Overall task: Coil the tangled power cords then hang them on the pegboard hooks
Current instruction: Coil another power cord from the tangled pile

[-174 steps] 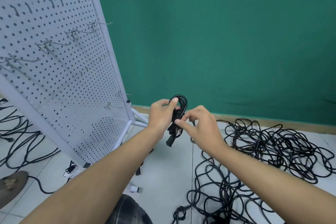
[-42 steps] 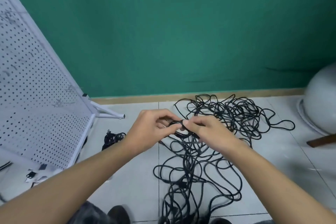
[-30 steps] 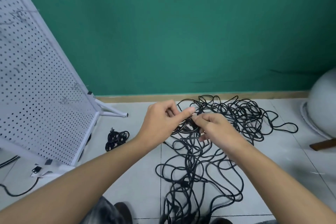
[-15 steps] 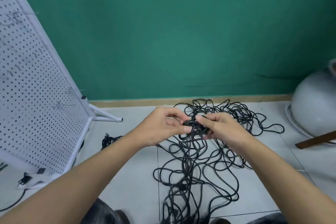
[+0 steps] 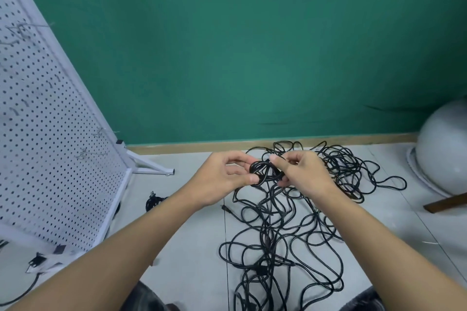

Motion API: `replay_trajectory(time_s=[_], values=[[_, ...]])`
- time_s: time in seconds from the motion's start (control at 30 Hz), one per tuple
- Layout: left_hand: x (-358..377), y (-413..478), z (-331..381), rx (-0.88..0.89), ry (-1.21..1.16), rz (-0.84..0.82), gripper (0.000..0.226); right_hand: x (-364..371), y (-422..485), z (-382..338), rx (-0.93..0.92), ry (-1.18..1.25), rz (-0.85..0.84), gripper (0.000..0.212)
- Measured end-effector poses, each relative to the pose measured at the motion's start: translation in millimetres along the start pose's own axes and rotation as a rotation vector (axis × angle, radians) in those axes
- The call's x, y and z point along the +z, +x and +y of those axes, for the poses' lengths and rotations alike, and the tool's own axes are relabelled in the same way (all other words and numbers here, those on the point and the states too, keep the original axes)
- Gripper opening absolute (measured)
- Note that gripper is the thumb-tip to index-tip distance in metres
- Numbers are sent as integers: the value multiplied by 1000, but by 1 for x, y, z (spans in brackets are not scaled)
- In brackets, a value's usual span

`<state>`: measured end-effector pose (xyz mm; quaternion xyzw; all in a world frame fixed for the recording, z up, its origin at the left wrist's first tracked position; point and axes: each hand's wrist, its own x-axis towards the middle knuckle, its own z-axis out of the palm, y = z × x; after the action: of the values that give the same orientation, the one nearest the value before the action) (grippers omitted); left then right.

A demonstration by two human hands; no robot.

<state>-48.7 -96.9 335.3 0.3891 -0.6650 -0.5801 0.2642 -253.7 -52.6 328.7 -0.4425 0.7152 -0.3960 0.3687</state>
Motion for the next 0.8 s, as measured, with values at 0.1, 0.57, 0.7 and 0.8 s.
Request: replay_trajectory(time_s=[0.1, 0.57, 0.7, 0.8], values=[[-2, 6, -3, 2, 10, 55, 22, 0, 8, 0, 52, 128, -73, 46], [17, 25, -5, -57, 183, 333, 16, -6, 1, 2, 111, 334, 13, 20], [19, 24, 0, -61, 109, 349, 23, -4, 0, 3, 89, 365, 109, 23], [25, 19, 2, 17, 229, 388, 25, -4, -2, 4, 109, 399, 112, 17]])
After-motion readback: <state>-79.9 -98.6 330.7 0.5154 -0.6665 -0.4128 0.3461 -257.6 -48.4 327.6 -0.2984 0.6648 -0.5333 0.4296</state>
